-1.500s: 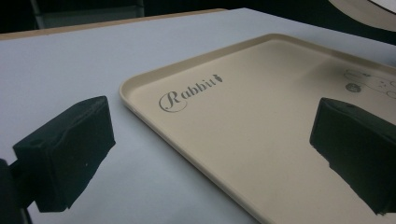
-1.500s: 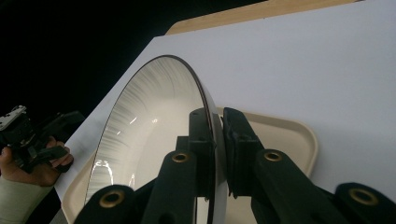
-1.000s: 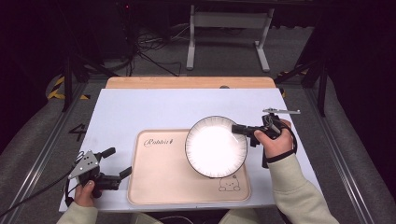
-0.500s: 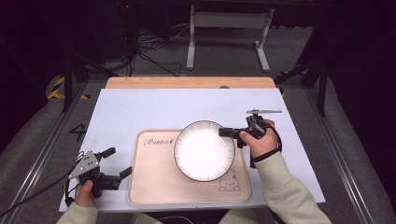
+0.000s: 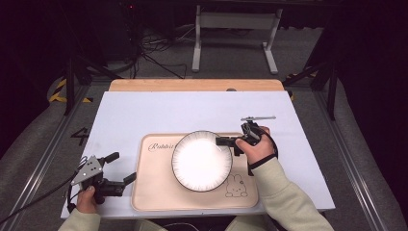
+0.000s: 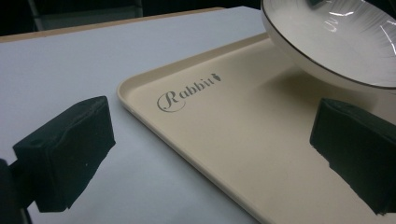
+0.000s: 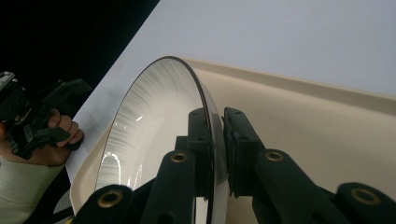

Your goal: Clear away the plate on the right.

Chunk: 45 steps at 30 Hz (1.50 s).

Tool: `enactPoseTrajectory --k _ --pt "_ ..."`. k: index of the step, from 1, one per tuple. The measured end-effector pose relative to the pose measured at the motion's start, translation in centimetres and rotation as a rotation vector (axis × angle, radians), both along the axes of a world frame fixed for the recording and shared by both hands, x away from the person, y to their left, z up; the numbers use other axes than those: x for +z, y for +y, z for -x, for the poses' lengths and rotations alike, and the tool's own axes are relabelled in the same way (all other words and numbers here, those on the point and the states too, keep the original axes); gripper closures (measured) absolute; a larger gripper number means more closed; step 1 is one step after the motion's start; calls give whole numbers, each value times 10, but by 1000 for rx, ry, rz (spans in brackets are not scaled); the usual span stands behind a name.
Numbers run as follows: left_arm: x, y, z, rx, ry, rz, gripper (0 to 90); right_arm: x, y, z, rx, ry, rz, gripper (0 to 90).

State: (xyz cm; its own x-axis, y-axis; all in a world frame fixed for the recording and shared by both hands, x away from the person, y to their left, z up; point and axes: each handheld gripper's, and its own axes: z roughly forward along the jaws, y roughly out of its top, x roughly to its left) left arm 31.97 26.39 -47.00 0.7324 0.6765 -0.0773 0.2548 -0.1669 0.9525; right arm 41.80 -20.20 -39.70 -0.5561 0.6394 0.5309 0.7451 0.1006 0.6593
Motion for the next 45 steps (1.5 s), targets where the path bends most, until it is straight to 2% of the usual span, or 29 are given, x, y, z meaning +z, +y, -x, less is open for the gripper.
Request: enactPoseTrajectory --k 9,20,28,45 --pt "0 0 0 1 7 -4 3 -16 7 -5 6 46 -2 820" --pt "0 0 0 0 7 -4 4 -28 9 -9 1 105 -22 818" --pt "0 -1 0 0 11 -3 3 -32 10 -10 4 96 -17 816" --pt "0 -1 0 5 9 -1 4 -38 12 -15 34 43 23 833"
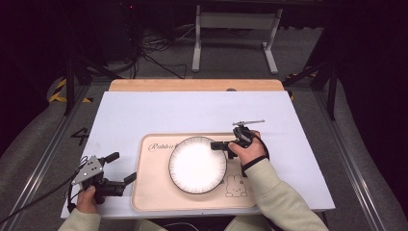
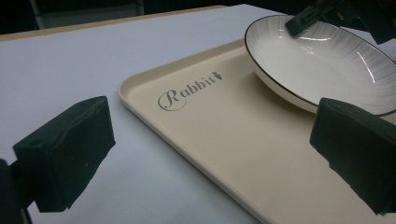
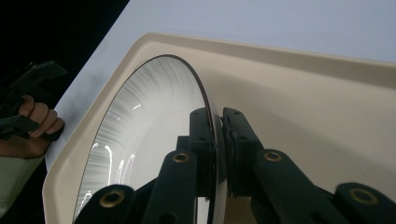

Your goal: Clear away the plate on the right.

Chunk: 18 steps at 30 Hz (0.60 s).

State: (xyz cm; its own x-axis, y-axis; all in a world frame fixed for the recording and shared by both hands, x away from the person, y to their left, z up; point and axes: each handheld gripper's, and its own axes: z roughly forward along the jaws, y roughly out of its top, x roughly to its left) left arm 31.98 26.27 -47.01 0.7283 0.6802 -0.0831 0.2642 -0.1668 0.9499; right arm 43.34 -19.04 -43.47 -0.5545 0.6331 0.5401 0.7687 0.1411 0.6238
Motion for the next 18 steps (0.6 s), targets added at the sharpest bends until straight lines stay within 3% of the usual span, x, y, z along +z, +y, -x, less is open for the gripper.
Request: enactPoseTrajectory --k 9,18 --pt "0 0 0 -1 2 -3 3 -1 2 0 7 -24 34 832" --pt "0 0 0 0 1 -2 4 -3 3 -1 10 -18 55 783"
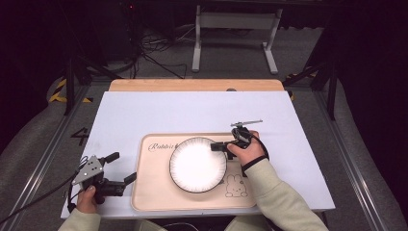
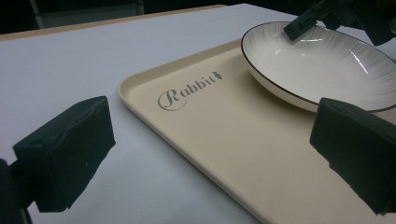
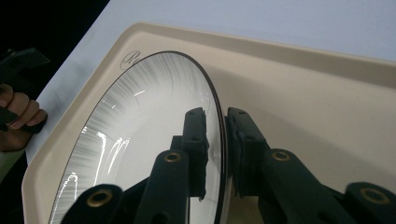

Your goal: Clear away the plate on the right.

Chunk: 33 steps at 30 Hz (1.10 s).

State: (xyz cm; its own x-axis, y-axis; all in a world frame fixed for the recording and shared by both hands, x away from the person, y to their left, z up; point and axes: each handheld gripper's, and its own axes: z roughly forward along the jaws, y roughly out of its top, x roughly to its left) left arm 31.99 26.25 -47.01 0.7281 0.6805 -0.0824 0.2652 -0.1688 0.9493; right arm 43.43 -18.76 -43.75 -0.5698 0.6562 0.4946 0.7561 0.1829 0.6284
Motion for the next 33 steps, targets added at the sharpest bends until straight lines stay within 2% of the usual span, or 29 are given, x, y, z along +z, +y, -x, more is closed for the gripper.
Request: enactPoseTrajectory --k 14,21,28,30,32,33 --pt "0 0 0 -1 0 0 4 -5 0 -2 -6 37 45 720" --pt "0 0 0 -3 -2 -3 4 -7 -1 -2 -8 39 58 705" --pt "0 0 0 -3 1 -2 4 -6 -2 -2 -16 39 42 671" --pt "0 0 0 -2 3 -1 4 -3 -3 -2 -35 20 22 618" --pt "0 0 -1 -2 5 0 4 2 -5 -1 -57 10 -19 533" --pt "0 0 -1 -2 5 0 4 2 -5 -1 -57 10 -19 533"
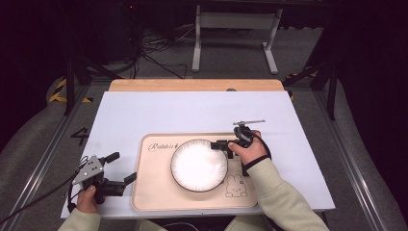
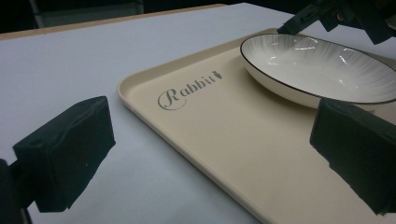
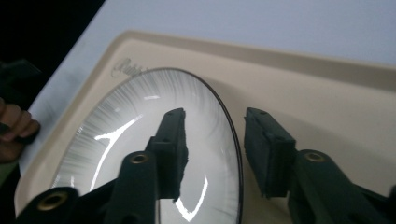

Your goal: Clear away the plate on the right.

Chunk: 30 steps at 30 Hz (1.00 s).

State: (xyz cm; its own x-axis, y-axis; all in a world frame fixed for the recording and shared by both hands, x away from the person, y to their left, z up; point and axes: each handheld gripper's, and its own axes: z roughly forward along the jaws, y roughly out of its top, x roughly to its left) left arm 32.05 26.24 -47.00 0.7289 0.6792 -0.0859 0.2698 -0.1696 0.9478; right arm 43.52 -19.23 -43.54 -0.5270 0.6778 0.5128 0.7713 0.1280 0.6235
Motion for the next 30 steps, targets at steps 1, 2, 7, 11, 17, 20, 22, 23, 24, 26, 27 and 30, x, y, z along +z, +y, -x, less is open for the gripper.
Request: enactPoseTrajectory --k 1,2,7,11,17,20,22,23,24,26,27,30 --pt "0 0 0 -1 6 -5 4 2 -1 1 -5 -12 -21 502" --pt "0 0 -1 1 6 0 4 5 -1 1 -7 -33 -35 459" --pt "0 0 -1 0 6 0 4 16 -2 5 14 -132 -50 371" --pt "0 0 -1 2 5 3 4 23 -4 8 25 -174 -63 339" --pt "0 0 -1 0 2 -2 4 30 -6 11 59 -290 -51 255" --pt "0 0 0 -2 6 -2 4 33 -7 13 66 -282 -59 206" --pt "0 0 0 2 2 -1 4 35 -7 15 73 -290 -45 149" --pt "0 0 0 3 1 -1 4 36 -7 15 75 -309 -30 135" --pt "0 0 0 3 2 -1 4 37 -8 16 85 -319 -25 129" --pt "0 0 0 0 5 -3 4 38 -10 17 98 -313 -37 100" --pt "0 0 0 0 5 -3 4 39 -12 17 103 -324 -42 84" --pt "0 0 0 0 6 -3 4 40 -14 18 103 -334 -32 81"
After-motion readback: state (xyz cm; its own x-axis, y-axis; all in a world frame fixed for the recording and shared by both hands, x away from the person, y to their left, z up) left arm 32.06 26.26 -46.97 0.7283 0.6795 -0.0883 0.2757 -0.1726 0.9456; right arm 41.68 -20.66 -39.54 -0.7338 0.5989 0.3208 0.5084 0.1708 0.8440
